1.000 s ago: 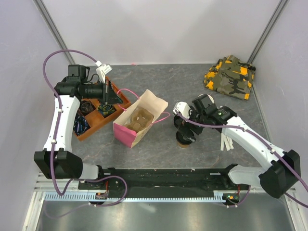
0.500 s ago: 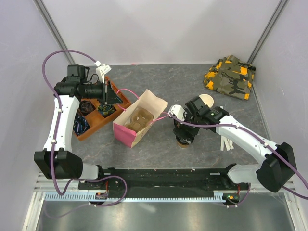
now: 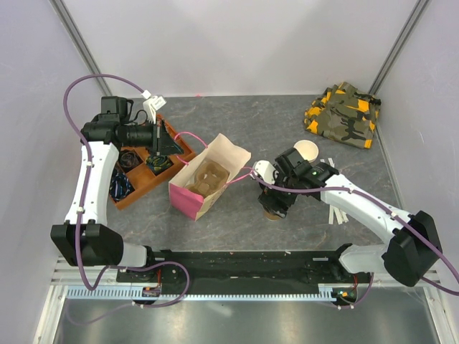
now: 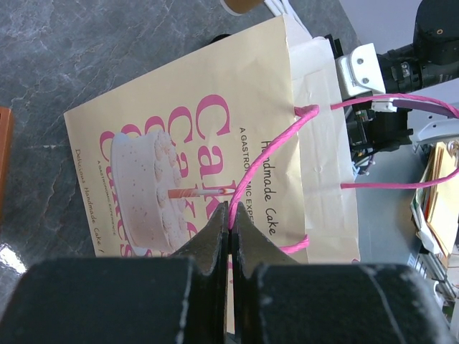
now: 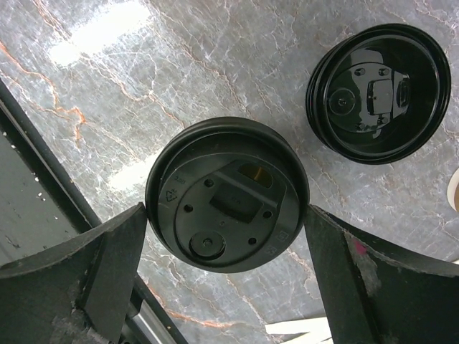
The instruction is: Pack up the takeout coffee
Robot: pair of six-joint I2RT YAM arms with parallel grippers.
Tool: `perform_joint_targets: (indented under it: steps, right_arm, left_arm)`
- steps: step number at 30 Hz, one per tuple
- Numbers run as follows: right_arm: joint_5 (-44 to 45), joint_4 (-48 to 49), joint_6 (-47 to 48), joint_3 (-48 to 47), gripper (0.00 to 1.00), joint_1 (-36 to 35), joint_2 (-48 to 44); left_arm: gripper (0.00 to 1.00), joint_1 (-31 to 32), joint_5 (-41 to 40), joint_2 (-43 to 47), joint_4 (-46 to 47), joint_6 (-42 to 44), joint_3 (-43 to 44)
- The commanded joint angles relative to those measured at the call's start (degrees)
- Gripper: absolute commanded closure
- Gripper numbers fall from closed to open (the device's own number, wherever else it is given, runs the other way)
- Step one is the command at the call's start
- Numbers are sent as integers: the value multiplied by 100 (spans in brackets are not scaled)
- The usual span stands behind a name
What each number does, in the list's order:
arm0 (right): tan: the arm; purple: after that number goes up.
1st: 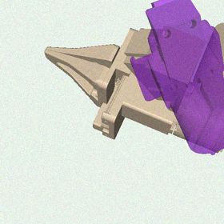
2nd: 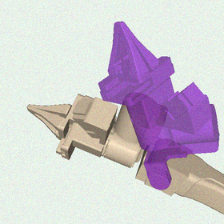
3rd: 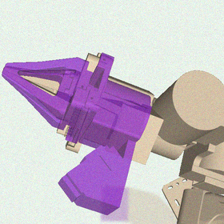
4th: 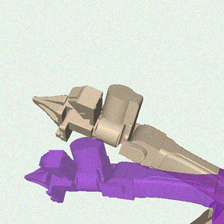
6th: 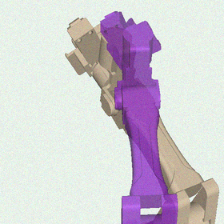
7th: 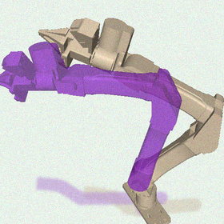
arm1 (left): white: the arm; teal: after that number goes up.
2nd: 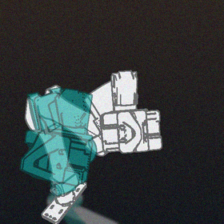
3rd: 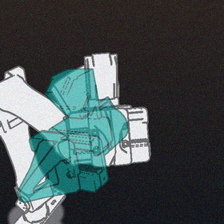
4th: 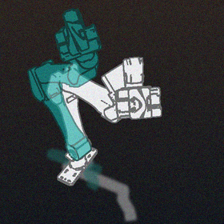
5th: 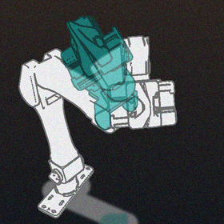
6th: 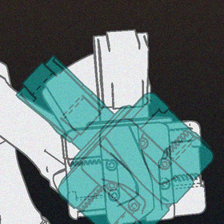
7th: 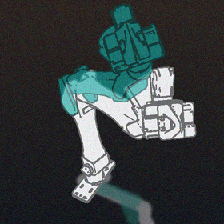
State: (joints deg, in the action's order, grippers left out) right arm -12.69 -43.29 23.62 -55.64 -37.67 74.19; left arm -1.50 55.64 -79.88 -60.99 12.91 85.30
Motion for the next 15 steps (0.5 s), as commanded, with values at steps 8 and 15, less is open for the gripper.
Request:
perform_joint_targets:
  steps: [8,15]
  right_arm:
    - [38,110,-24,79,17,-30,-150]
    - [47,-22,-6,27,23,-30,-256]
  left_arm:
    - [98,-8,175,7,87,36,-48]
    - [98,-8,193,16,87,54,-57]
